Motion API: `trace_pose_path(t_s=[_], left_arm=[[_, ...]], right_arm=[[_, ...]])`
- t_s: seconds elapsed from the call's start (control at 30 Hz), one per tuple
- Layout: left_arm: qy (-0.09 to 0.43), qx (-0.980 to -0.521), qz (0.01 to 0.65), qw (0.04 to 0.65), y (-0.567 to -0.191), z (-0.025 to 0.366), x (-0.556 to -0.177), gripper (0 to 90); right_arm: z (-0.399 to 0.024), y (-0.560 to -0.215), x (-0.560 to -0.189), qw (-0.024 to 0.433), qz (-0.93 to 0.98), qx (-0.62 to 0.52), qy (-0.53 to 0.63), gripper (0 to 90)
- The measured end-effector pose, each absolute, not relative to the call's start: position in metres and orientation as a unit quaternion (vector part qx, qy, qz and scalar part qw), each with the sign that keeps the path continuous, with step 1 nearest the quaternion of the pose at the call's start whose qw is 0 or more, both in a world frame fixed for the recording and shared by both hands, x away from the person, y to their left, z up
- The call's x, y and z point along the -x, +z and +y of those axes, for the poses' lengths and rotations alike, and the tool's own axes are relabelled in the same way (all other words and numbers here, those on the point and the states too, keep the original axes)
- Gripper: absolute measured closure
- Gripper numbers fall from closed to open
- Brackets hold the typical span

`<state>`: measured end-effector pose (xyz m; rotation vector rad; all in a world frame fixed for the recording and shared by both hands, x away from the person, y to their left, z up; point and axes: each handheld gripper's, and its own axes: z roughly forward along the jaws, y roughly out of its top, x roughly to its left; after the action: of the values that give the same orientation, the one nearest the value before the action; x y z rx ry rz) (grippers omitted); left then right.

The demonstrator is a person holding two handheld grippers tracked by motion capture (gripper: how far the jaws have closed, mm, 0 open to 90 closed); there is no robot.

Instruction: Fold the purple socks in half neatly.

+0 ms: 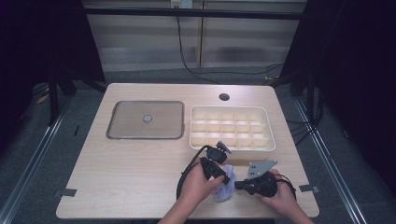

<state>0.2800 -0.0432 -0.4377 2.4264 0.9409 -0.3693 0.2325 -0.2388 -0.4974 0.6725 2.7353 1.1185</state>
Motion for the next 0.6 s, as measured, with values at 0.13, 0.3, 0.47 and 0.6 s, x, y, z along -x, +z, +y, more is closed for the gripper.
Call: trace_pose_path(t_s=[0.13,0.3,0.47,0.6], left_arm=[[-0.135,-0.895,0.341,0.254,-0.438,-0.046,-0.278,83.0],[-0.134,-0.898,0.336,0.251,-0.438,-0.050,-0.277,83.0],[-0.129,-0.901,0.332,0.249,-0.441,-0.053,-0.274,82.9],[-0.129,-0.901,0.331,0.250,-0.443,-0.056,-0.273,82.8]], right_arm=[[-0.238,-0.497,-0.233,0.056,0.901,-0.220,0.369,90.0],[-0.237,-0.498,-0.233,0.059,0.901,-0.218,0.371,90.0],[-0.236,-0.498,-0.232,0.057,0.900,-0.220,0.372,90.0],[-0.235,-0.499,-0.232,0.054,0.899,-0.221,0.373,90.0]])
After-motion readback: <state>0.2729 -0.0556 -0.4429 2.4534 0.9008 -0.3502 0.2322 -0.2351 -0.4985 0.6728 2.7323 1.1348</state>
